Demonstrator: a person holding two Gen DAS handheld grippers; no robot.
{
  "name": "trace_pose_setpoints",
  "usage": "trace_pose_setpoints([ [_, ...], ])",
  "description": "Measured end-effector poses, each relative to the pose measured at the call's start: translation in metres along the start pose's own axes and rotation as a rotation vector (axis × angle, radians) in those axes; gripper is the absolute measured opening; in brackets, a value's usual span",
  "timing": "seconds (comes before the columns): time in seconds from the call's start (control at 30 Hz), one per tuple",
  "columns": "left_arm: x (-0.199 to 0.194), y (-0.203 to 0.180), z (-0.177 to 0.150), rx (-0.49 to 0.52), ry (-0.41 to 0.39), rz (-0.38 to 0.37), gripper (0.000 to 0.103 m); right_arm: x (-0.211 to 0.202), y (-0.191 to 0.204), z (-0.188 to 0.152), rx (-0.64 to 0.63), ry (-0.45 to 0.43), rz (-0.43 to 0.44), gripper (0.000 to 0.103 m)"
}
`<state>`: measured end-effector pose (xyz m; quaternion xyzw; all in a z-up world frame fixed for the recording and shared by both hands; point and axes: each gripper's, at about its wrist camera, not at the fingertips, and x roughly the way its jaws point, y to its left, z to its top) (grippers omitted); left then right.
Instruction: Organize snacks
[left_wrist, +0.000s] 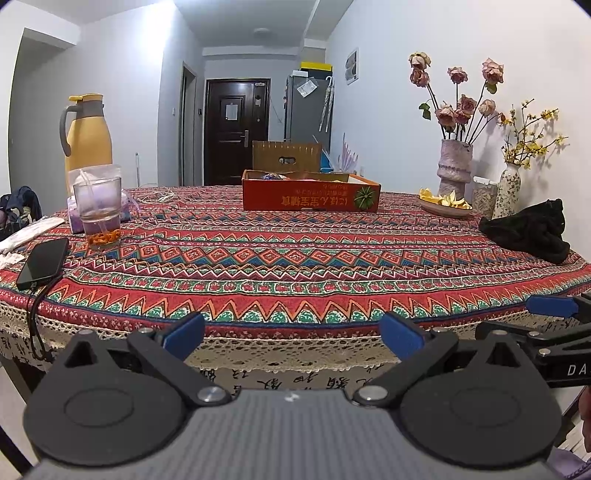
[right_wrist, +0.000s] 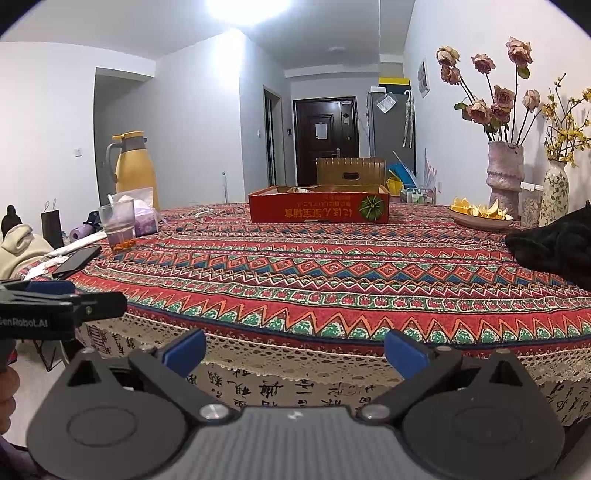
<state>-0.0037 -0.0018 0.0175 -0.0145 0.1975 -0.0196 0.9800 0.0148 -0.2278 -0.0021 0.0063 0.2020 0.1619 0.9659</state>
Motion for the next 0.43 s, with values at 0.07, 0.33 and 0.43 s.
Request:
trace_pose_setpoints([
  [0.07, -0.0003, 0.0002, 0.0001, -0.001, -0.002, 0.001, 0.103, 0.0003, 0.0001, -0.0002, 0.001, 0.001, 0.0, 0.103],
  [0.33, -0.0003, 0.0007, -0.0011, -0.001, 0.002, -0.001, 0.103, 0.0006, 0.0, -0.0005, 0.002, 0.006, 0.003, 0.103],
  [0.43, -0.0008, 0.0001, -0.0015, 0.004, 0.0, -0.007, 0.103, 0.0006, 0.0003, -0.0006, 0.003, 0.006, 0.001, 0.103],
])
